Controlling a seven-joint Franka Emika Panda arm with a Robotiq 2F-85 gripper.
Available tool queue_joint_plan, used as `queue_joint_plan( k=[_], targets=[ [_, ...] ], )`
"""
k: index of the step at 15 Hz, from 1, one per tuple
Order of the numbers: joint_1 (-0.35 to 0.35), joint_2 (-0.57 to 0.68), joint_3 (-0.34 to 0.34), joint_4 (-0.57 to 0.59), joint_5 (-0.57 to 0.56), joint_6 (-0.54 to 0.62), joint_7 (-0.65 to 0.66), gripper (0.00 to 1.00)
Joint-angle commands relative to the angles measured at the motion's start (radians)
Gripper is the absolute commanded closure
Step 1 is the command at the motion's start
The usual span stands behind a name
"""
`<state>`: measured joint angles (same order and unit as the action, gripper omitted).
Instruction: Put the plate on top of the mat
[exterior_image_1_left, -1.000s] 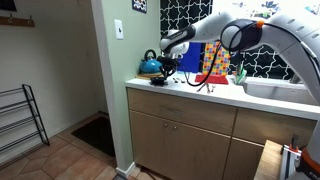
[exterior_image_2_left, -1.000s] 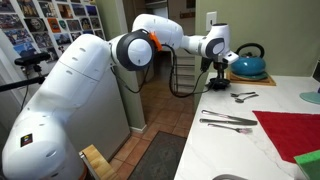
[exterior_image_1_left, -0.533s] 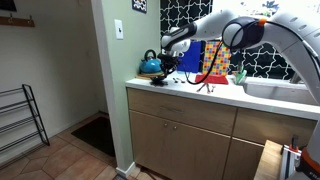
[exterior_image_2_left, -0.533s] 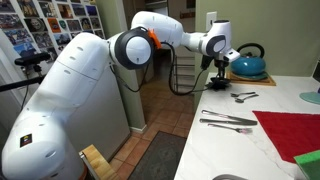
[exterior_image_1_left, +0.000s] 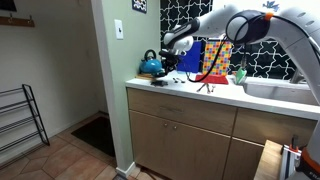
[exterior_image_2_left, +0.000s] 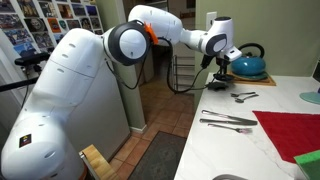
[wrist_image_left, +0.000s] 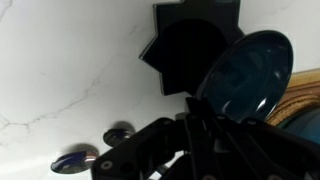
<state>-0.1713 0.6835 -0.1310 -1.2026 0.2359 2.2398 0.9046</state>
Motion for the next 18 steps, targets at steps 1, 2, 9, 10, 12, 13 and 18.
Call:
queue_joint_plan(
  k=[1, 2, 9, 10, 12, 13, 18],
  targets=[
    [-0.012, -0.16, -0.004, -0.232, 0.082, 0.09, 0.074, 0.98],
    [-0.014, -0.19, -0.011, -0.276, 0.098, 0.113, 0.101, 0.98],
    [-0.009, -0.396, -0.103, -0.575, 0.099, 0.204, 0.351, 0.98],
    [-0.013, -0.421, -0.123, -0.604, 0.084, 0.206, 0.391, 0.98],
    [-0.017, -0.453, -0.152, -0.647, 0.067, 0.212, 0.475, 0.98],
    [-0.022, -0.467, -0.169, -0.66, 0.056, 0.212, 0.517, 0.98],
    [-0.024, -0.5, -0.241, -0.684, -0.072, 0.251, 0.787, 0.98]
  ],
)
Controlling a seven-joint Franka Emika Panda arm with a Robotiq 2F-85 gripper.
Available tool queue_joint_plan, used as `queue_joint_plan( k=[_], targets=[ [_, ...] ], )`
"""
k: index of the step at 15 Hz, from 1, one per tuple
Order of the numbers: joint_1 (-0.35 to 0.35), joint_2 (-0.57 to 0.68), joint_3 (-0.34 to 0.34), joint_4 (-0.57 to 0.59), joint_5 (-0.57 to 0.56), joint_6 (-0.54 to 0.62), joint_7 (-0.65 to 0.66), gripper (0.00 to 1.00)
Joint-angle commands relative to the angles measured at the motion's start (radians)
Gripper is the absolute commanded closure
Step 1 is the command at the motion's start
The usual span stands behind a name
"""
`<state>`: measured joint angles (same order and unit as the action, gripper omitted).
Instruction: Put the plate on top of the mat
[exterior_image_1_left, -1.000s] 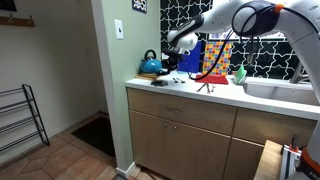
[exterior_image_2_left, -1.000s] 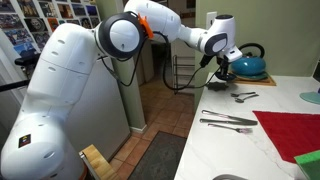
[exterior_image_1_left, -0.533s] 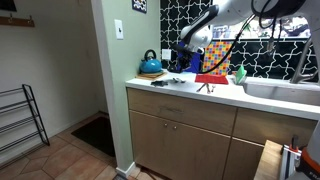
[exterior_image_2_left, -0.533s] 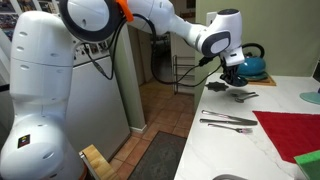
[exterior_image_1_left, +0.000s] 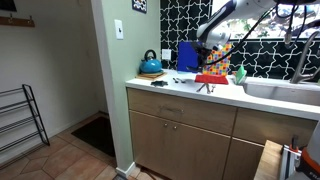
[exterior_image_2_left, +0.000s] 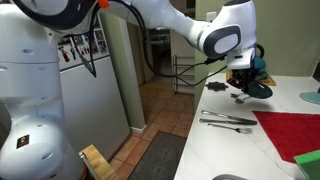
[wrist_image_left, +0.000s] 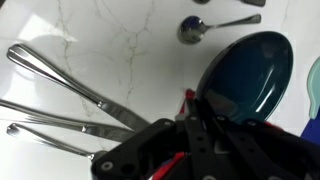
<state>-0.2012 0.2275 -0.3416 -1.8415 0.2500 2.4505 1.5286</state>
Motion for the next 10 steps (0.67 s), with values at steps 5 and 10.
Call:
queue_joint_plan(
  k=[5, 10],
  targets=[
    [-0.027, -0.012, -0.03, 0.0, -0.161, 0.014, 0.26, 0.93],
    [-0.028, -0.008, -0.019, 0.001, -0.159, 0.014, 0.254, 0.93]
  ],
)
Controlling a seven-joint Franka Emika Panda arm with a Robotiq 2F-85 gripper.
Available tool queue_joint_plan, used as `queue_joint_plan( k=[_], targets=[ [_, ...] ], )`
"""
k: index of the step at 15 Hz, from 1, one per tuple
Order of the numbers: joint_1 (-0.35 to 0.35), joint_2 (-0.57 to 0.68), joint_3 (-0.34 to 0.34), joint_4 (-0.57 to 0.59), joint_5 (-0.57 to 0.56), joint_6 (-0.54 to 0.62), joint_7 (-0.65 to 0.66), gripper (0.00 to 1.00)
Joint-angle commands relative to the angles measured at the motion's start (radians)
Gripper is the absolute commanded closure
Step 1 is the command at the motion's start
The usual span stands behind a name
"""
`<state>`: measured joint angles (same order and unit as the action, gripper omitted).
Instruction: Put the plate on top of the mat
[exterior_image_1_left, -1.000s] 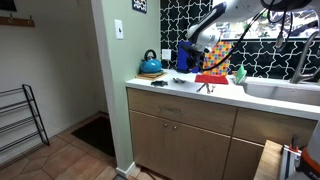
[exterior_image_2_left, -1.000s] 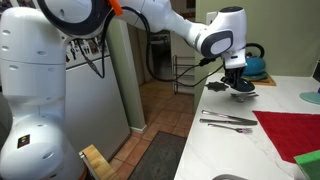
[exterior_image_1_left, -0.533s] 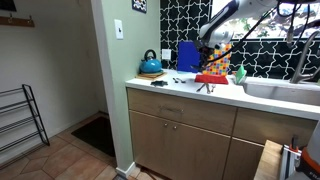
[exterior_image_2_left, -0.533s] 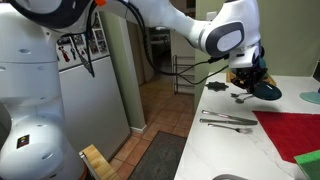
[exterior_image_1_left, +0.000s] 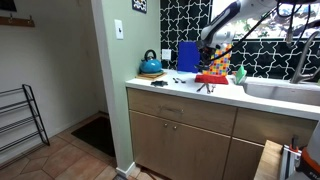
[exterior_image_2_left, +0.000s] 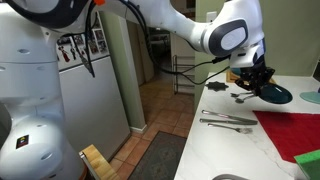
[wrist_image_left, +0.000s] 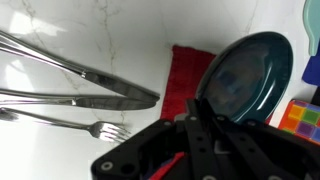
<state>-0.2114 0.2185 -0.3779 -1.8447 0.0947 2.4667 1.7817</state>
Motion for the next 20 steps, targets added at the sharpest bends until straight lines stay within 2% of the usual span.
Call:
queue_joint_plan(
  k=[1, 9, 20],
  targets=[
    [-0.012, 0.012, 0.012, 0.015, -0.022, -0.015, 0.027, 0.98],
    [-0.004, 0.159, -0.068, 0.122, -0.172, -0.019, 0.323, 0.98],
    [-0.051, 0.307, -0.078, 0.299, -0.165, -0.024, 0.362, 0.98]
  ],
)
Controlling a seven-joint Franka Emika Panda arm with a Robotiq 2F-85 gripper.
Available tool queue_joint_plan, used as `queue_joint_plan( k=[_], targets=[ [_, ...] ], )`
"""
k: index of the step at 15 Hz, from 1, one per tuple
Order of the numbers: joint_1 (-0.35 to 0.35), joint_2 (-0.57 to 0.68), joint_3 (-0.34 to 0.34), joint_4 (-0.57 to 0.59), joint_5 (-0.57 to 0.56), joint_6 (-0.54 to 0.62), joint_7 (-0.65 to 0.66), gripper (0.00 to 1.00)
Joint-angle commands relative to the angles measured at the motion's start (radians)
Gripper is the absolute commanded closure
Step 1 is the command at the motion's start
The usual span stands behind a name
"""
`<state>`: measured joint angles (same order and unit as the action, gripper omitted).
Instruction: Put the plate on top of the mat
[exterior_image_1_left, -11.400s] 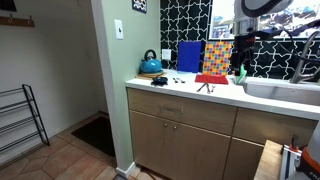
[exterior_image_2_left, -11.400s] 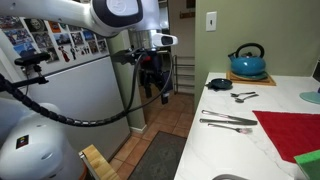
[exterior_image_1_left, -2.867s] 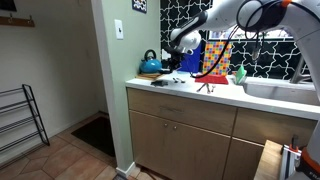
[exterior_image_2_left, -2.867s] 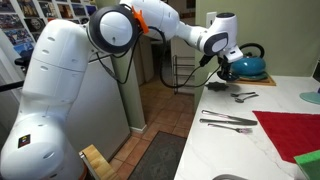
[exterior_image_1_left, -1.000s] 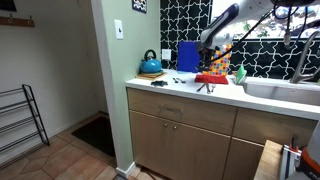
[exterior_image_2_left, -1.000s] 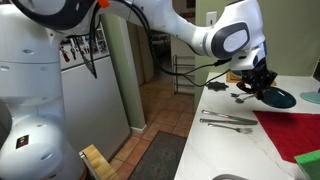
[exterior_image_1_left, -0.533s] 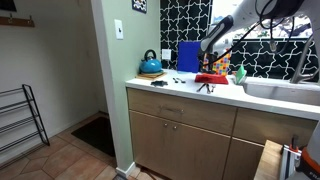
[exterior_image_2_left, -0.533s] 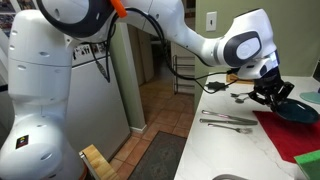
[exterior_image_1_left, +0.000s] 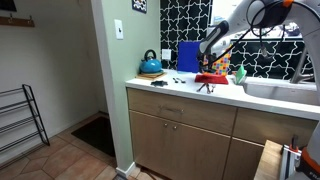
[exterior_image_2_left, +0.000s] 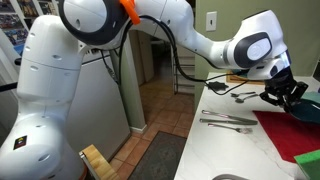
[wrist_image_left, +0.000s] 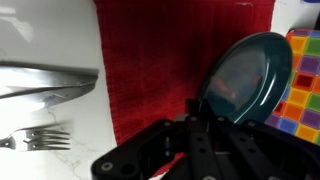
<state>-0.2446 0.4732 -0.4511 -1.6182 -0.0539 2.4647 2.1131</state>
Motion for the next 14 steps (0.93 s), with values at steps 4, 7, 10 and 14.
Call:
queue_joint_plan(
  k=[4, 7, 10, 14],
  targets=[
    [-0.047, 0.117, 0.013, 0.155, 0.0, -0.045, -0.001, 0.98],
    [-0.06, 0.161, 0.022, 0.209, 0.003, -0.061, -0.014, 0.98],
    [-0.069, 0.201, 0.027, 0.258, 0.004, -0.063, -0.025, 0.98],
    [-0.08, 0.243, 0.04, 0.31, 0.011, -0.083, -0.055, 0.98]
  ],
)
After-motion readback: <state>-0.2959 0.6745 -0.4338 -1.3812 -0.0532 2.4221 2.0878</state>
